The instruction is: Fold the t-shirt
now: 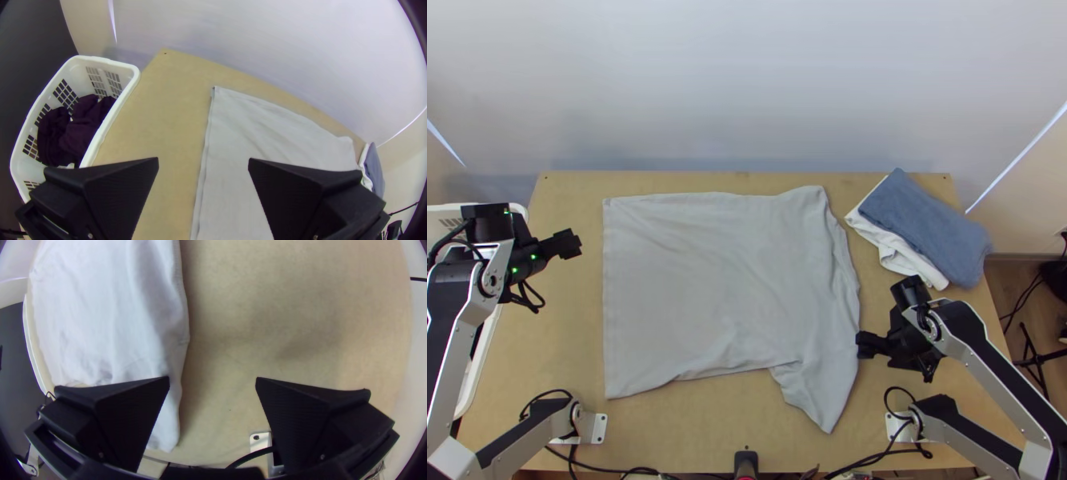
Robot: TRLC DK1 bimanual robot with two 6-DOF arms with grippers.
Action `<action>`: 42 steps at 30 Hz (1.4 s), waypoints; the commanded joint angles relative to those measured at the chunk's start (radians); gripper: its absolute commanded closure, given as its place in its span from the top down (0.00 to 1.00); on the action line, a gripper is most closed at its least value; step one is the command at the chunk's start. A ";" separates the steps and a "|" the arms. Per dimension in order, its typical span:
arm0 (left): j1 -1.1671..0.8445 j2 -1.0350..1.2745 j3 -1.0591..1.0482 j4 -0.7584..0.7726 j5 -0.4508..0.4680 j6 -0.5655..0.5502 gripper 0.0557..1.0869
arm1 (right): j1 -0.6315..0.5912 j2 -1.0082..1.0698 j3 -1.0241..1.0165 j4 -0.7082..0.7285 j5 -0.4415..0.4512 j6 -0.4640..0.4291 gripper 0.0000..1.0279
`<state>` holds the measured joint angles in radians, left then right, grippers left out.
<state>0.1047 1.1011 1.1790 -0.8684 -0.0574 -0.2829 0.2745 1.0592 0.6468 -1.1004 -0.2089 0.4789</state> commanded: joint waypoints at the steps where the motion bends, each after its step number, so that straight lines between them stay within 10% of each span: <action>1: -0.026 -0.007 0.011 -0.020 -0.036 -0.042 0.95 | 0.003 0.002 -0.018 0.070 0.002 -0.011 0.87; 42: -0.049 0.009 -0.005 0.003 -0.058 -0.078 0.95 | 0.042 0.124 -0.019 0.212 0.052 0.024 0.82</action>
<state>0.0563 1.1065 1.1736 -0.8692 -0.1150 -0.3592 0.2928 1.1034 0.6102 -0.9230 -0.1051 0.4786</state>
